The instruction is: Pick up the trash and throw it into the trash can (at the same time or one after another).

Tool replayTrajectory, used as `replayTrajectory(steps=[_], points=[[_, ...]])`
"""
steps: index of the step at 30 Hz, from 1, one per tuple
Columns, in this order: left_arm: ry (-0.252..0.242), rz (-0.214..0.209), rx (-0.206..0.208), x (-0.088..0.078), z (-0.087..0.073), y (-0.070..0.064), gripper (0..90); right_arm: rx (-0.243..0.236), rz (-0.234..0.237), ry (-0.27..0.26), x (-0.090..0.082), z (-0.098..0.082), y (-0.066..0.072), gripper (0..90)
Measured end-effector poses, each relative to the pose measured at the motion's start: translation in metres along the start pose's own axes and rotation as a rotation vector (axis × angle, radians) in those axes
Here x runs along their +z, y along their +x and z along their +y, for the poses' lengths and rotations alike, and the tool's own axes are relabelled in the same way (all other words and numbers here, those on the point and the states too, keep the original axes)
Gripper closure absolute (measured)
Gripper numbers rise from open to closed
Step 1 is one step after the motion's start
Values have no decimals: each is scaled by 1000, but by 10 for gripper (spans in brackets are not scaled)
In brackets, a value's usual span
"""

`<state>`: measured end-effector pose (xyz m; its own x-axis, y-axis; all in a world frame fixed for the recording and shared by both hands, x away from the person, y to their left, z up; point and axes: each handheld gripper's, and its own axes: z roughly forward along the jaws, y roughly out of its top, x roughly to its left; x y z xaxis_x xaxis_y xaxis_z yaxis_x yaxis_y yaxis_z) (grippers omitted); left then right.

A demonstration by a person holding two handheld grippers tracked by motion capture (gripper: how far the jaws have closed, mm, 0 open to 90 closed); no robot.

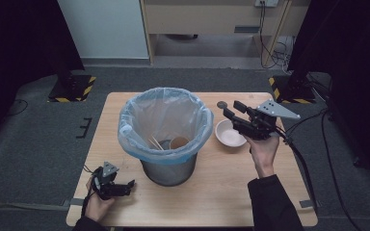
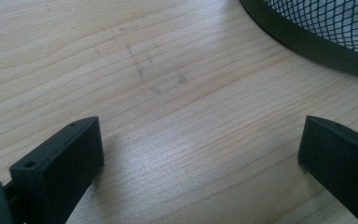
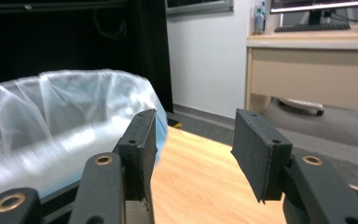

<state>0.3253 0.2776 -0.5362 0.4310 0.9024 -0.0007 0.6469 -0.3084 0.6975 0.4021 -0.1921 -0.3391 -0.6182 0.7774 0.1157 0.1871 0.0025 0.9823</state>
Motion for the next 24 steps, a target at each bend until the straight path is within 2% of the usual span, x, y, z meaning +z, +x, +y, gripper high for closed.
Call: replayTrajectory(steps=[5,8,14,17,24], points=[[0,0,0,0,0,0,0,16,-32,44,-2,-25,-14,479],[0,0,0,0,0,0,0,14,-69,80,-3,-42,-24,479],[0,0,0,0,0,0,0,39,-112,108,-6,-68,-41,472],[0,0,0,0,0,0,0,31,-154,139,-6,-75,-49,454],[0,0,0,0,0,0,0,44,-214,155,-7,-88,-69,411]])
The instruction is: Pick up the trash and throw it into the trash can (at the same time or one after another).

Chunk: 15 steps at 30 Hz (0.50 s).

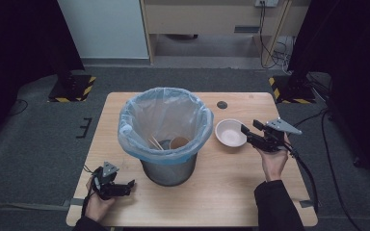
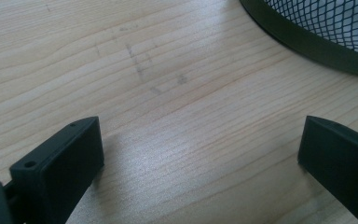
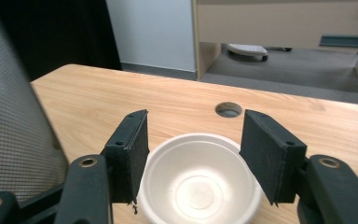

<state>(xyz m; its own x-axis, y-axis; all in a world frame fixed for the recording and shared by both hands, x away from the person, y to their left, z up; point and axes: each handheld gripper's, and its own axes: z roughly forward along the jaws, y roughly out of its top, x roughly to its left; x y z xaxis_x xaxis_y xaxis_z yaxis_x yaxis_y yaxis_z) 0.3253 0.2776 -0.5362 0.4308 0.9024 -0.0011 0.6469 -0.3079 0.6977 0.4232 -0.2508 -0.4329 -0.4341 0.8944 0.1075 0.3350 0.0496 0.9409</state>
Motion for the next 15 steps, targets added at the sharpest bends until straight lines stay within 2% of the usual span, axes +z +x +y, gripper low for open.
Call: replayTrajectory(steps=[8,15], points=[[0,0,0,0,0,0,0,5,-68,54,15,-15,-16,363],[0,0,0,0,0,0,0,39,-121,114,32,-26,-28,359]])
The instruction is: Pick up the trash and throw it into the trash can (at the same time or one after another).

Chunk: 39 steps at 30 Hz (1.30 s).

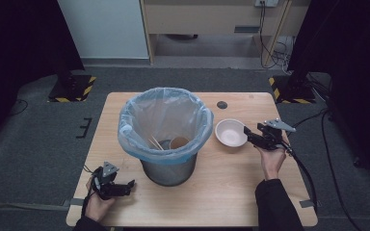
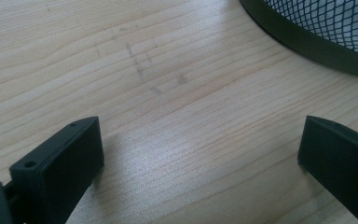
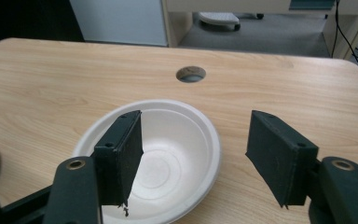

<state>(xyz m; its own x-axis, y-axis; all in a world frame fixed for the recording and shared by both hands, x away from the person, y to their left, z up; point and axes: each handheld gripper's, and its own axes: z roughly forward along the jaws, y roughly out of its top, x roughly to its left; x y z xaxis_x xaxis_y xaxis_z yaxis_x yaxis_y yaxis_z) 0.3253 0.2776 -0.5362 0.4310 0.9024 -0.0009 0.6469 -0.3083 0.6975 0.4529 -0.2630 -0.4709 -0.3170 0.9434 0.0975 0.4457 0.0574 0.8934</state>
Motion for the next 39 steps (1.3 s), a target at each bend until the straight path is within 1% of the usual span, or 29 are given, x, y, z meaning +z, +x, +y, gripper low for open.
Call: replayTrajectory(steps=[3,5,8,11,15,22,24,25,26,28,30,32,34,39], points=[[0,0,0,0,0,0,0,-3,-18,33,9,-4,-2,372],[0,0,0,0,0,0,0,2,-22,54,15,-7,-3,380],[0,0,0,0,0,0,0,-9,-35,91,22,-11,-4,386],[0,0,0,0,0,0,0,-5,-45,112,29,-14,-6,386],[0,0,0,0,0,0,0,6,-42,141,37,-18,-7,409],[1,1,1,0,0,0,0,15,-31,176,48,-22,-8,449],[1,0,1,0,0,0,0,26,-28,189,50,-23,-8,485],[1,1,1,0,0,0,0,24,-24,194,50,-24,-8,502],[0,1,1,0,0,0,0,32,-17,202,51,-25,-9,537],[1,0,1,0,0,0,0,33,-16,212,51,-26,-9,578],[1,0,1,0,0,0,0,34,-14,220,51,-26,-9,632],[1,0,1,0,0,0,0,37,-7,227,50,-26,-8,713],[0,1,1,0,0,0,0,39,1,236,50,-27,-8,736],[1,0,1,0,0,0,0,69,28,225,47,-22,-7,789]])
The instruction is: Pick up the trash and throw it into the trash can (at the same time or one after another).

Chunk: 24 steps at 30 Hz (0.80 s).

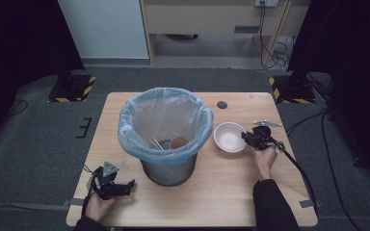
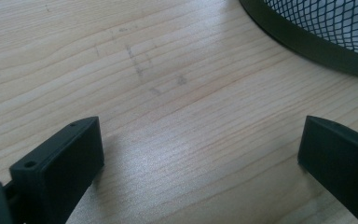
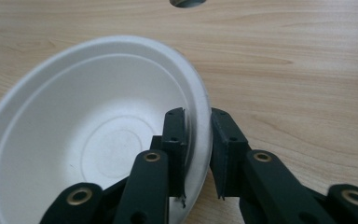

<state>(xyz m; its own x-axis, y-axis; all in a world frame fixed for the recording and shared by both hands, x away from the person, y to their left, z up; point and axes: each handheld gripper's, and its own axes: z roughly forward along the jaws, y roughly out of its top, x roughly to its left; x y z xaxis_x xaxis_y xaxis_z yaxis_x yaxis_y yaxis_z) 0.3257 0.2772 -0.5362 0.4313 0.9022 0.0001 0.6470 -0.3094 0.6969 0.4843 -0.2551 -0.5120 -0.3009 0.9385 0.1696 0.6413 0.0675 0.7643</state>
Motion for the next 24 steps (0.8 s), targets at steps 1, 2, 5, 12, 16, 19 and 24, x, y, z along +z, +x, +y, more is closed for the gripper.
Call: replayTrajectory(steps=[1,2,5,12,16,19,24], points=[[0,0,0,0,0,0,0,-2,3,-4,-1,1,0,798],[0,0,0,0,0,0,0,-3,12,-14,-3,2,1,807],[0,0,0,0,0,0,0,-10,27,-24,-8,5,3,816],[0,0,0,0,0,0,0,-43,30,-56,-19,12,8,826],[0,0,0,0,0,0,0,-60,27,-81,-26,17,10,833],[0,0,0,0,0,0,0,-56,31,-100,-31,19,10,835],[0,0,0,0,0,0,0,-92,-1,-89,-33,19,10,835]])
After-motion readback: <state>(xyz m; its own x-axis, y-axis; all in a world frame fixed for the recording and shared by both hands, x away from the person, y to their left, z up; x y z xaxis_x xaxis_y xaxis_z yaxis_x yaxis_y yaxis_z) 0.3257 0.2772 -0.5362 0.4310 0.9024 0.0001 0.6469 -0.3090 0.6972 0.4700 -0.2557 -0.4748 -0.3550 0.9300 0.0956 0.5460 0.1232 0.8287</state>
